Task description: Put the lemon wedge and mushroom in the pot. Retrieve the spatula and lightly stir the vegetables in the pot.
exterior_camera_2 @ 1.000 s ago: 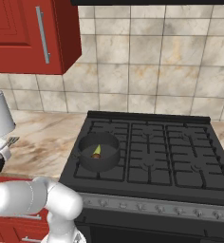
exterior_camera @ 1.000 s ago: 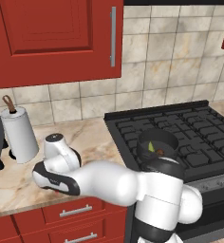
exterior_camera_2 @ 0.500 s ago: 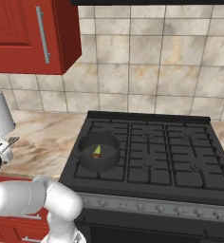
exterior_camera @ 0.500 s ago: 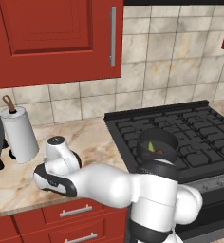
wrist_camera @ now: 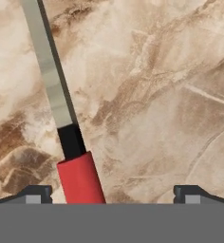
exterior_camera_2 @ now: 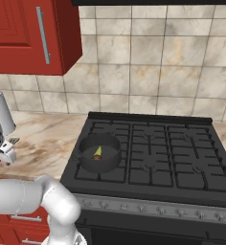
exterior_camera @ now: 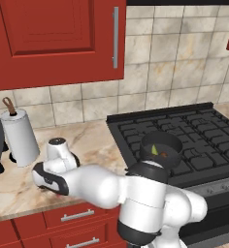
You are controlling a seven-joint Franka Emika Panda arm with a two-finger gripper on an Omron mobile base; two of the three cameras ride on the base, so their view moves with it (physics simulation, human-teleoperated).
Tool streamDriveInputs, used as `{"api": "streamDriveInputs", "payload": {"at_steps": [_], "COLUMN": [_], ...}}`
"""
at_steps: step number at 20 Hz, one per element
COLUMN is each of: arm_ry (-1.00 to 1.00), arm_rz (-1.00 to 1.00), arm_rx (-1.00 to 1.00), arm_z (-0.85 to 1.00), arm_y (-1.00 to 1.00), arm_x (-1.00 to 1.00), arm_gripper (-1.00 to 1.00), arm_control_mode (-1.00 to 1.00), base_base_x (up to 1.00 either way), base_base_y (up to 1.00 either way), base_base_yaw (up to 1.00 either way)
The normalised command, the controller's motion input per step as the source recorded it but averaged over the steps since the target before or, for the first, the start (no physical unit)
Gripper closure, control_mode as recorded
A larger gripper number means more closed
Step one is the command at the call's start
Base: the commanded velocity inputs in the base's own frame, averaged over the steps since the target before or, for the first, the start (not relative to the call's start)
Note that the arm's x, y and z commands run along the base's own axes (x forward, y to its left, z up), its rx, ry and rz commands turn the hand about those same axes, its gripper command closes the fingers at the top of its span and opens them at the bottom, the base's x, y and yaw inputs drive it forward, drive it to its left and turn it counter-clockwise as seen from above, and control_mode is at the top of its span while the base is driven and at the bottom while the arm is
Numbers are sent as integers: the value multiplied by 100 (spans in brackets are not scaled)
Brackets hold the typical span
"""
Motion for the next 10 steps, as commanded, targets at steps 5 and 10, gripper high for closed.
{"api": "streamDriveInputs", "payload": {"at_steps": [5, 10], "arm_ry": [9, 2], "arm_rz": [0, 1], "arm_rx": [-1, -10], "arm_z": [-23, -6], "arm_y": [14, 2], "arm_x": [0, -2], "arm_gripper": [-100, -100], "arm_control_mode": [-100, -100], "base_base_x": [0, 0], "base_base_y": [0, 0], "base_base_yaw": [0, 0]}}
